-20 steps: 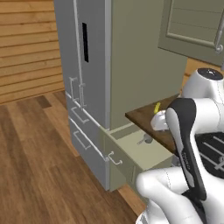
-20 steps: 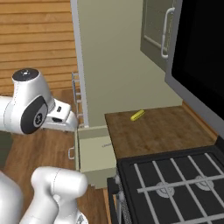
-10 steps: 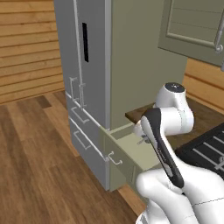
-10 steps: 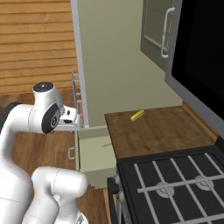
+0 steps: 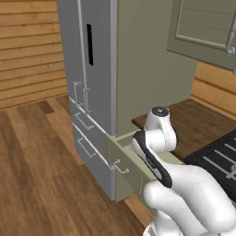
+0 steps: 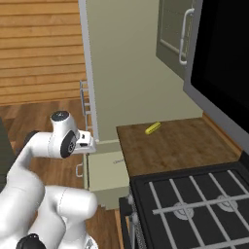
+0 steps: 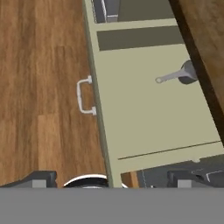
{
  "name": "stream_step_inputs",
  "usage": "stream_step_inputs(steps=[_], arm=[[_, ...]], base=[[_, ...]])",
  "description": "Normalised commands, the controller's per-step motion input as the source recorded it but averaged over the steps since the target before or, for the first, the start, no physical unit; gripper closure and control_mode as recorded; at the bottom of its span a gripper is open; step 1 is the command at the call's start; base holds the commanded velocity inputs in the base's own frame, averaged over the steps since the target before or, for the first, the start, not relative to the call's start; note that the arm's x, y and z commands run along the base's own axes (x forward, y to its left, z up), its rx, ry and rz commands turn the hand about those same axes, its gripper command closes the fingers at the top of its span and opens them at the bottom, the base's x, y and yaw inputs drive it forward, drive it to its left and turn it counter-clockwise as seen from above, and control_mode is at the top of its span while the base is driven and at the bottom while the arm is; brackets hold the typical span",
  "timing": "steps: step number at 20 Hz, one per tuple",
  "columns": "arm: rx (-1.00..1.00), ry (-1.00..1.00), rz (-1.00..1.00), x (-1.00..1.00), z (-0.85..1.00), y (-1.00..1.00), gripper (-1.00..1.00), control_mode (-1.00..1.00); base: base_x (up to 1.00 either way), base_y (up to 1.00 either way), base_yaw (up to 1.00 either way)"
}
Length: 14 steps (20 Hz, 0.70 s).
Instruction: Pick the measuring cup from the drawer and place it on the counter.
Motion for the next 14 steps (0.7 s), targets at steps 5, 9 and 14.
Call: stream_step_inputs(steps=[5, 9, 14], arm=[[0.0, 0.06, 0.03, 0.39, -0.48, 0.24, -1.0, -1.0], [0.0, 0.09, 0.0, 0.35, -0.46, 0.3, -1.0, -1.0], [0.0, 0.08, 0.0, 0.55, -0.45, 0.02, -1.0, -1.0]], base=[[0.0, 0.0, 0.0], [0.0, 0.0, 0.0], [0.0, 0.0, 0.0]])
